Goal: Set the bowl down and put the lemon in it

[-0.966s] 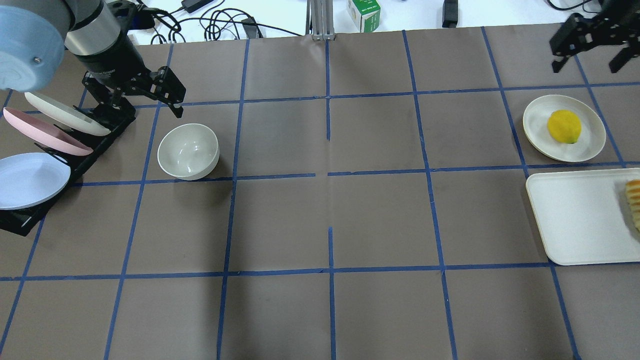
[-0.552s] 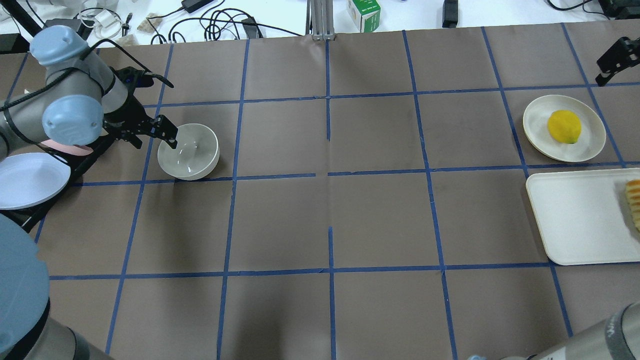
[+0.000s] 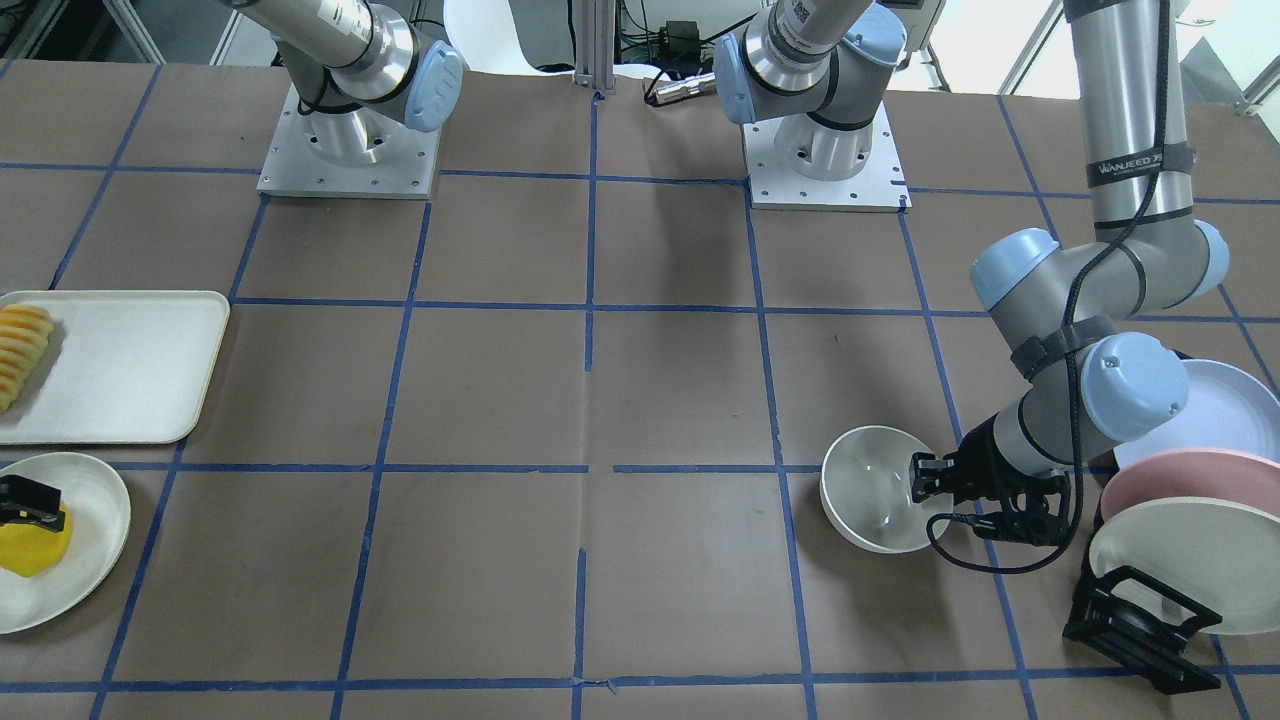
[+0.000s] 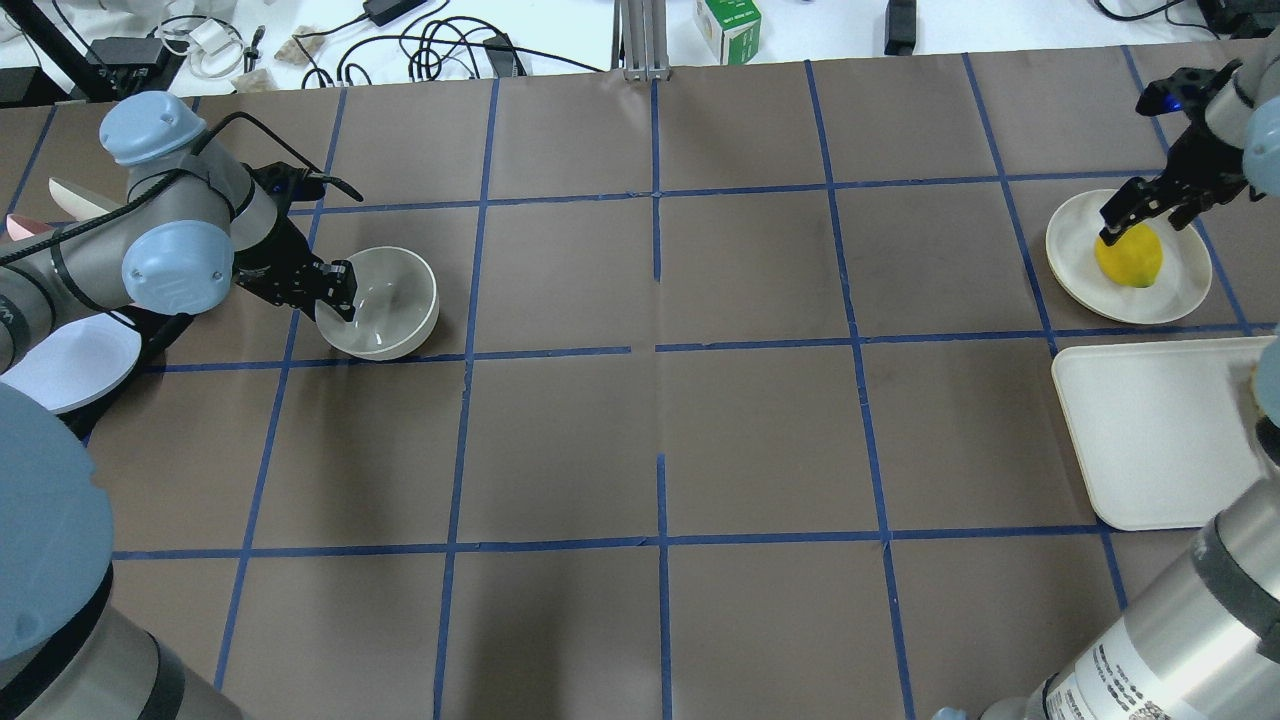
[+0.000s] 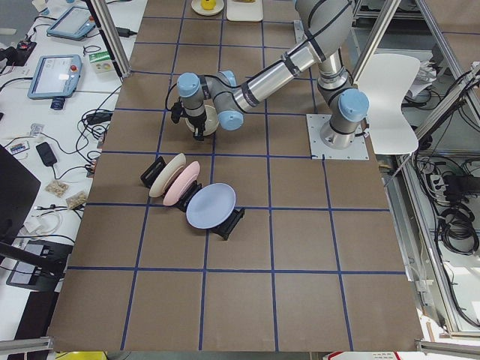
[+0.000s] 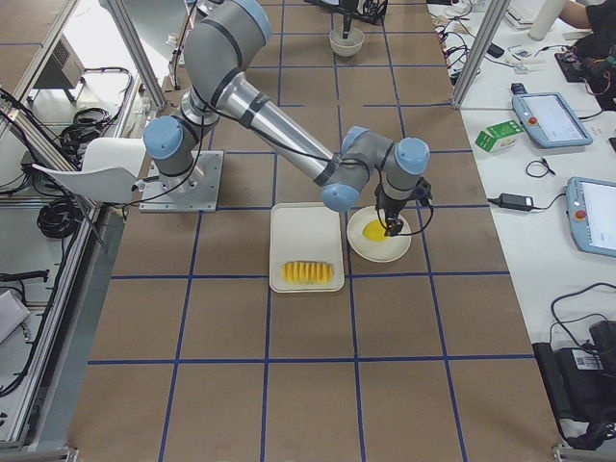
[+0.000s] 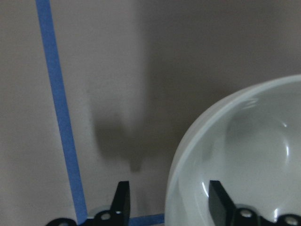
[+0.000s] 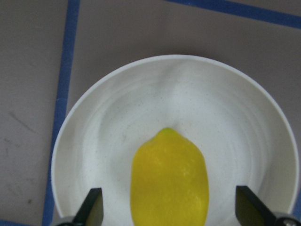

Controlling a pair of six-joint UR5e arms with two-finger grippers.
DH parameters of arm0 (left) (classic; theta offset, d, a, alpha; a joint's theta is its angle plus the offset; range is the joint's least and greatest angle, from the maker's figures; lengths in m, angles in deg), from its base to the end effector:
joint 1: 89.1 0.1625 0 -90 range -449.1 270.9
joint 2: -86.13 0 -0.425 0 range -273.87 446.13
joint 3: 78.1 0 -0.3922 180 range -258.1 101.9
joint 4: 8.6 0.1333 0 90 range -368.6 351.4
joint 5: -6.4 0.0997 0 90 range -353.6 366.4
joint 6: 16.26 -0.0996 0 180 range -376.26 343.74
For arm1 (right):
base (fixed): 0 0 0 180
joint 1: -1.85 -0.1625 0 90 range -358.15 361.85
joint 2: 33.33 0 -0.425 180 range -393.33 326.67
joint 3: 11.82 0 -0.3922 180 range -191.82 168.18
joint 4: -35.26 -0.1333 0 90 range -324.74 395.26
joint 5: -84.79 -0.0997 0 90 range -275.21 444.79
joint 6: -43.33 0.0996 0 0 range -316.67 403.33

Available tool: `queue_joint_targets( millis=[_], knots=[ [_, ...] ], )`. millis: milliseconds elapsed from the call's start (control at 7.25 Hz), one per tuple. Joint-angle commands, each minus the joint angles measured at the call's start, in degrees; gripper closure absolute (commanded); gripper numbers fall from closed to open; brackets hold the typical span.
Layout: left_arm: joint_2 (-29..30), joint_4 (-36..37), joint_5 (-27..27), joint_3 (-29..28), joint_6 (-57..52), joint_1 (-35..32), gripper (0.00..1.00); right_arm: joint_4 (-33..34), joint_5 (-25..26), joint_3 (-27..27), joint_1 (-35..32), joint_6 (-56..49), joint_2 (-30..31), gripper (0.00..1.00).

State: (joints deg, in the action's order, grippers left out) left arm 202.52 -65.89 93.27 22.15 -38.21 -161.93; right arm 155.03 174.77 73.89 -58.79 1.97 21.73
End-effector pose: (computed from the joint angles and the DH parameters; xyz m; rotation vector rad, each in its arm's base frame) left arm 0.0435 -0.6106 0.2031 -0.1250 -3.0638 -0.0711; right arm -0.2167 -0.6571 0.2098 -0.3274 3.1152 0.0193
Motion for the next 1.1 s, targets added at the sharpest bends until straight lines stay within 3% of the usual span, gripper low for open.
queue_joint_targets(
  millis=[0,138,276,414,552,966],
  knots=[
    [-0.02,-0.27,0.05,0.03,0.24,-0.04,1.0,3.73,0.02,2.61,0.0,-0.39,-1.62,0.11],
    [-0.89,-0.89,-0.04,-0.23,1.2,-0.04,1.0,3.64,-0.06,2.35,0.0,-0.39,-1.45,0.43],
    [-2.73,-2.81,-0.3,-0.58,4.25,-1.43,1.0,3.64,0.2,2.35,0.0,-0.48,-1.36,0.65],
    [-4.58,-4.39,-3.09,-1.02,6.81,-3.7,1.0,2.94,0.37,1.92,0.0,-0.48,-0.66,0.74],
    [-5.55,-4.41,-4.85,-0.94,12.92,-8.86,1.0,2.15,0.46,2.0,0.0,-0.48,1.87,0.75],
    [-3.9,-1.79,-5.05,-0.07,36.45,-26.09,1.0,-10.72,-1.02,0.25,-3.06,0.83,14.67,0.74]
  ],
)
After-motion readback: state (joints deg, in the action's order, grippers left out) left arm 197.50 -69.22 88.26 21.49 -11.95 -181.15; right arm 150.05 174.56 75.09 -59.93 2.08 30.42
